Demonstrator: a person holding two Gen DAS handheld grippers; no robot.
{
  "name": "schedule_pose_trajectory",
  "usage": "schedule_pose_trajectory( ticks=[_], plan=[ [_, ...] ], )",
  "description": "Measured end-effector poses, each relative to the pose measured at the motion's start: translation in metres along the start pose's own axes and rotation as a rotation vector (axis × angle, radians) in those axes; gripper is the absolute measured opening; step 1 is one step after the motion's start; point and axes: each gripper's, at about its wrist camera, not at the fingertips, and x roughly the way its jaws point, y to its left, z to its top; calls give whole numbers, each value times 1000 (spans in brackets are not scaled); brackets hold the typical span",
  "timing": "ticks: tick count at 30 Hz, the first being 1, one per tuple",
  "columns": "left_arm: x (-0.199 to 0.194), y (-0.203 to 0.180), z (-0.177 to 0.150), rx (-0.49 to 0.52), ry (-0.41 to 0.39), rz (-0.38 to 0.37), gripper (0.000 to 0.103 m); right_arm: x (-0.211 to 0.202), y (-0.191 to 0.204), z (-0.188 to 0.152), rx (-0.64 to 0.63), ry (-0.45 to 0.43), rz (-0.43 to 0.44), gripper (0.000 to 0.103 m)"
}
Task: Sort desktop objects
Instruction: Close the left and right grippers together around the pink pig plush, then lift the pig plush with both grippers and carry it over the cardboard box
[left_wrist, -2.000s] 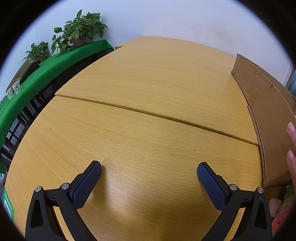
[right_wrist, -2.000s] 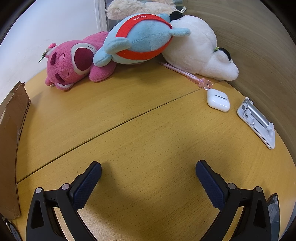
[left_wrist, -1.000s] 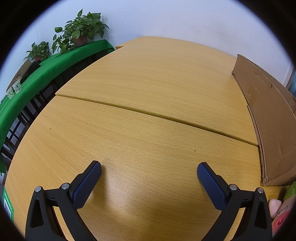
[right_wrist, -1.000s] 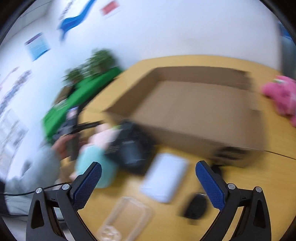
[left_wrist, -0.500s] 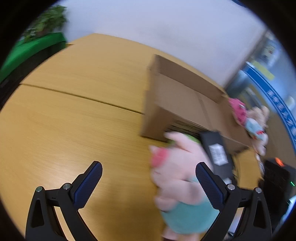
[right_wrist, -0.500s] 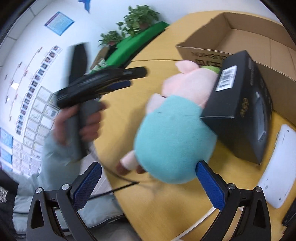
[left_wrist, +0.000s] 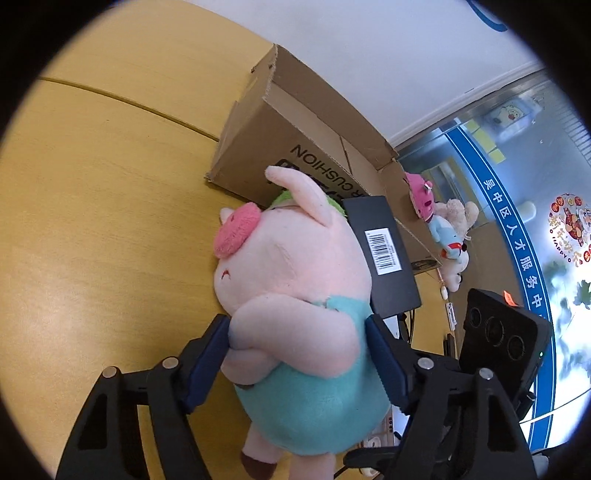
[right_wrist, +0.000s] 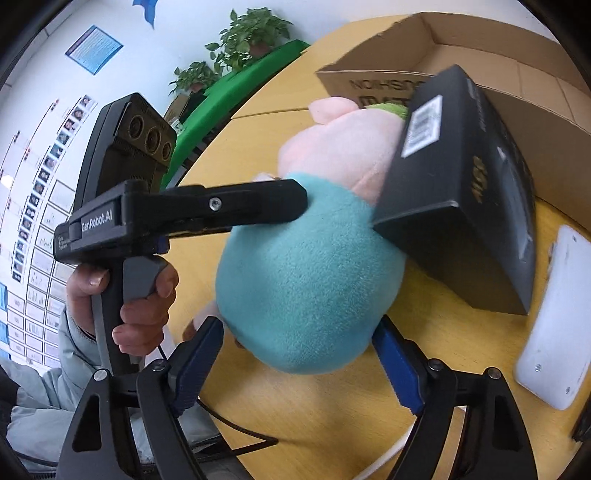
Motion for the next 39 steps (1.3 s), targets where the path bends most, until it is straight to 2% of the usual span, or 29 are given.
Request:
schedule_pose_trajectory(
  ticks=[4, 7, 11, 15, 22, 33, 35, 39],
  plan=[
    [-15, 9, -5, -11, -11, 11, 74, 18, 9, 7, -23, 15, 7, 82],
    [-14, 13, -6, -18, -13, 9, 73, 36, 19, 15, -92, 31, -22, 81],
    [-13, 0, -7, 7, -23, 24, 68, 47, 32, 14, -117, 25, -27, 79],
    [-27, -27, -10, 78, -61, 64, 66, 46, 39, 13, -127, -10, 39, 73],
    [-47, -90, 17, 231, -180, 57, 65, 6, 47, 33, -199, -154, 68, 73],
    [-49, -185, 84, 451, -288, -19, 65, -67, 51, 98, -286, -356, -79, 73],
    [-51, -200, 95, 482, -305, -27, 65, -88, 44, 99, -296, -378, -95, 73],
    [-60, -229, 117, 551, -337, -44, 65, -106, 51, 125, -351, -427, -139, 73]
  ],
)
